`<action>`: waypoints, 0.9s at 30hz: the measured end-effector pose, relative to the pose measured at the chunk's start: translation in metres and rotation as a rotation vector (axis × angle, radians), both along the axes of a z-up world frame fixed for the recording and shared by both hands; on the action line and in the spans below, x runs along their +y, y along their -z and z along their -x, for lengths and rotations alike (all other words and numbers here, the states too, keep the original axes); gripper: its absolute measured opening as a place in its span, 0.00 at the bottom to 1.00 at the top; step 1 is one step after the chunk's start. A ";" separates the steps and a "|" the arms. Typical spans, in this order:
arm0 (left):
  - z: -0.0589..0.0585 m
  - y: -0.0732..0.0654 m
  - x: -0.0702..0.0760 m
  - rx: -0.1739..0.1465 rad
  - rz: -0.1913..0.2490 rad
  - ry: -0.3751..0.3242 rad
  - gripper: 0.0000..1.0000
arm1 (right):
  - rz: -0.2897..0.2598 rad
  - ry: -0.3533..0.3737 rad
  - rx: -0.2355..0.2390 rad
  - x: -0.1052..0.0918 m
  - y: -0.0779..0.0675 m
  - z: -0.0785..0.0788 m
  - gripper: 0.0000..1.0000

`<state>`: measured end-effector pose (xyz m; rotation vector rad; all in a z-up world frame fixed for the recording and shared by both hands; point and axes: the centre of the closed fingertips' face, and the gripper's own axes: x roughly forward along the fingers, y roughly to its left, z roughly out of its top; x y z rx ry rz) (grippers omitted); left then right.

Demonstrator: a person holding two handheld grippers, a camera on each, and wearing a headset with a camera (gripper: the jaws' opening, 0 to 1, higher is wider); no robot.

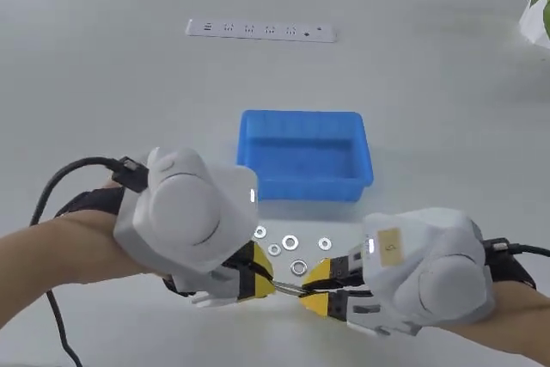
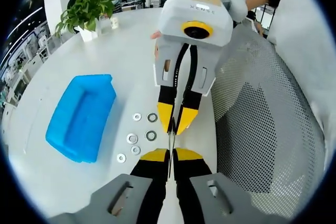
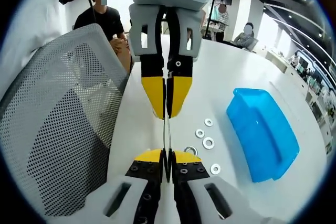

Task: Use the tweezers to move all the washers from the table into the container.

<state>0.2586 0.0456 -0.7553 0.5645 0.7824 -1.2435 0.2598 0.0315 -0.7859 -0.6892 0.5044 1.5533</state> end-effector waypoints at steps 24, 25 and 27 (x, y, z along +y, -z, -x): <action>-0.008 -0.039 -0.053 -0.115 0.163 0.047 0.06 | -0.152 0.079 0.007 -0.020 -0.015 -0.005 0.07; -0.008 -0.039 -0.054 -0.114 0.169 0.046 0.06 | -0.154 0.076 0.005 -0.020 -0.015 -0.005 0.07; -0.009 -0.040 -0.056 -0.115 0.181 0.045 0.06 | -0.156 0.074 0.003 -0.020 -0.016 -0.005 0.07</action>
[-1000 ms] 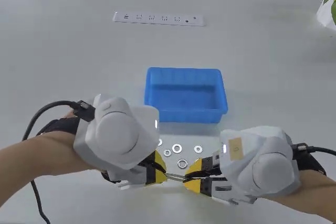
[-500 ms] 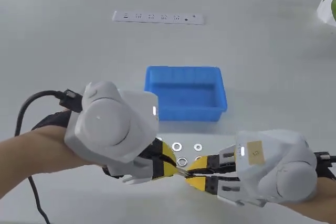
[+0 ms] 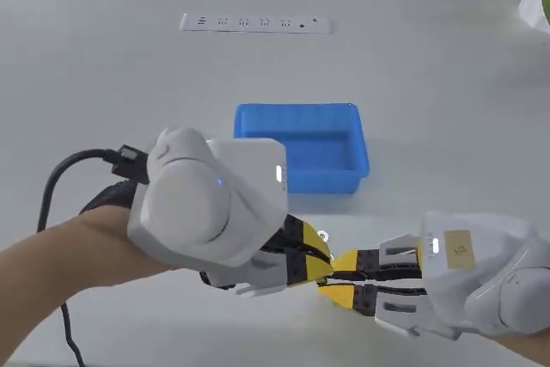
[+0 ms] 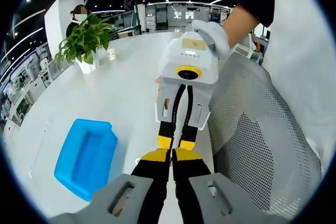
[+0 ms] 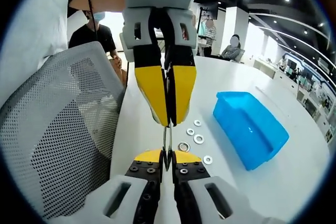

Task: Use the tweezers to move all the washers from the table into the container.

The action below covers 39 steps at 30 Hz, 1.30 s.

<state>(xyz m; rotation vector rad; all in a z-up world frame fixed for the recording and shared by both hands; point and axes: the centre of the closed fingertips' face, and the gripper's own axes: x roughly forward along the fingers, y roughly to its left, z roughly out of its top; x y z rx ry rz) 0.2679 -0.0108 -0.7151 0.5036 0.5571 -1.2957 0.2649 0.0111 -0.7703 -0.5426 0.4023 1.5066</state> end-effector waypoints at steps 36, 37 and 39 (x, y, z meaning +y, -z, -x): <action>-0.007 -0.007 -0.012 0.052 0.175 -0.035 0.12 | -0.037 -0.053 0.003 -0.006 0.000 -0.002 0.07; -0.006 -0.009 -0.012 0.058 0.189 -0.036 0.13 | -0.040 -0.049 0.007 -0.006 0.000 -0.002 0.07; -0.006 -0.007 -0.010 0.072 0.187 -0.033 0.12 | -0.045 -0.043 0.009 -0.006 0.000 -0.003 0.07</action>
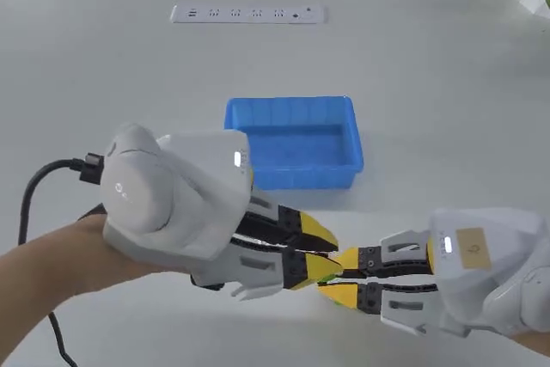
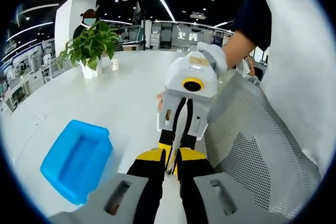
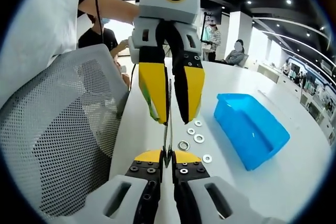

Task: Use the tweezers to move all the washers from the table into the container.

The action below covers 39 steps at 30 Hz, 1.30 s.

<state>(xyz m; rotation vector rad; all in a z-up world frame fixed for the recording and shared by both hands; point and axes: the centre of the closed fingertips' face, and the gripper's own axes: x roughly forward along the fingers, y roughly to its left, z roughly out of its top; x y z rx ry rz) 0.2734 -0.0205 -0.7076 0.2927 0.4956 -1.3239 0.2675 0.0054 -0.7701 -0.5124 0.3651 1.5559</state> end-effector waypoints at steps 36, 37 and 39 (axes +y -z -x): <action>0.001 -0.002 0.017 -0.077 0.020 -0.015 0.06 | 0.034 -0.066 -0.081 0.023 -0.005 0.004 0.11; 0.001 -0.002 0.019 -0.079 0.015 -0.014 0.06 | 0.035 -0.064 -0.085 0.024 -0.005 0.003 0.11; 0.000 -0.004 0.022 -0.084 0.013 -0.016 0.06 | 0.031 -0.060 -0.077 0.025 -0.006 0.001 0.11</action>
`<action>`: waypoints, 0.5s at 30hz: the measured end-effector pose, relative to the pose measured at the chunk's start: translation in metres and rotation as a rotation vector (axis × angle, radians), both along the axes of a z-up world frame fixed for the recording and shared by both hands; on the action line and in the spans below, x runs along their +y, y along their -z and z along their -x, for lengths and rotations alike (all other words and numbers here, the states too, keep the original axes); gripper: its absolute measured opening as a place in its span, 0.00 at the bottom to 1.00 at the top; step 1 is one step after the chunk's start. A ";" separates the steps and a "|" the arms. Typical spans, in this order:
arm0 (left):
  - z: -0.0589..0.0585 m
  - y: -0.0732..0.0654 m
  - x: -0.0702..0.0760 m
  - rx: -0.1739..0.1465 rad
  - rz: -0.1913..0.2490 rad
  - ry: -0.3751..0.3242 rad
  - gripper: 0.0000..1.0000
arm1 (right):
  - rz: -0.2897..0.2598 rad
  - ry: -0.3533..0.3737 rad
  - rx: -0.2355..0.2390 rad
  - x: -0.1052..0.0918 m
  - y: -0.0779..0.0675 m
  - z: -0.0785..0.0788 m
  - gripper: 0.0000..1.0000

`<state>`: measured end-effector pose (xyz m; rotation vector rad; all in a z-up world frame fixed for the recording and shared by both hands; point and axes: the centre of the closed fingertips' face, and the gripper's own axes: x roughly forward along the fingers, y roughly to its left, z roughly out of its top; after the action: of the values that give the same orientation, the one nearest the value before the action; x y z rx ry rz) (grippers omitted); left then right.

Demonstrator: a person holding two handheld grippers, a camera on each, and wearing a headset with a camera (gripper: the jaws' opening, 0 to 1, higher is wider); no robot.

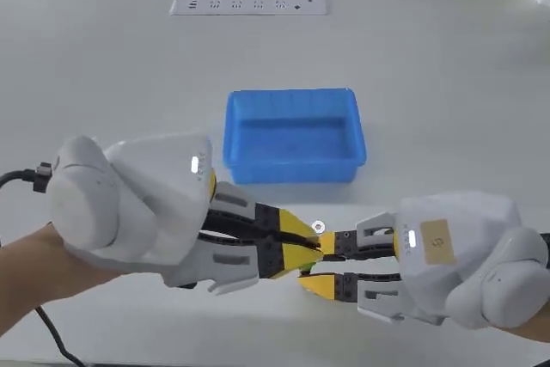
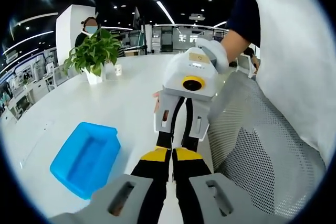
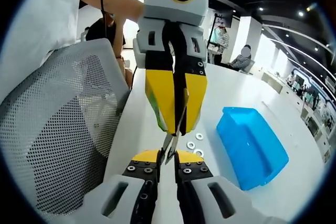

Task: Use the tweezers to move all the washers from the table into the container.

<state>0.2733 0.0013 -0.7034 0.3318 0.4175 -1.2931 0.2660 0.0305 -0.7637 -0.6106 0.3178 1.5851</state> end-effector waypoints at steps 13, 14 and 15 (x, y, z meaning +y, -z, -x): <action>-0.016 -0.016 0.010 -0.044 0.027 -0.041 0.06 | -0.007 0.061 0.044 0.006 0.004 -0.009 0.15; -0.017 -0.016 0.010 -0.044 0.028 -0.041 0.06 | -0.005 0.064 0.045 0.005 0.004 -0.009 0.15; -0.017 -0.016 0.009 -0.044 0.029 -0.040 0.06 | 0.000 0.071 0.045 0.005 0.006 -0.010 0.16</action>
<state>0.2899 0.0107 -0.6872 0.3249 0.3661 -1.2500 0.2762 0.0356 -0.7693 -0.5587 0.3696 1.5317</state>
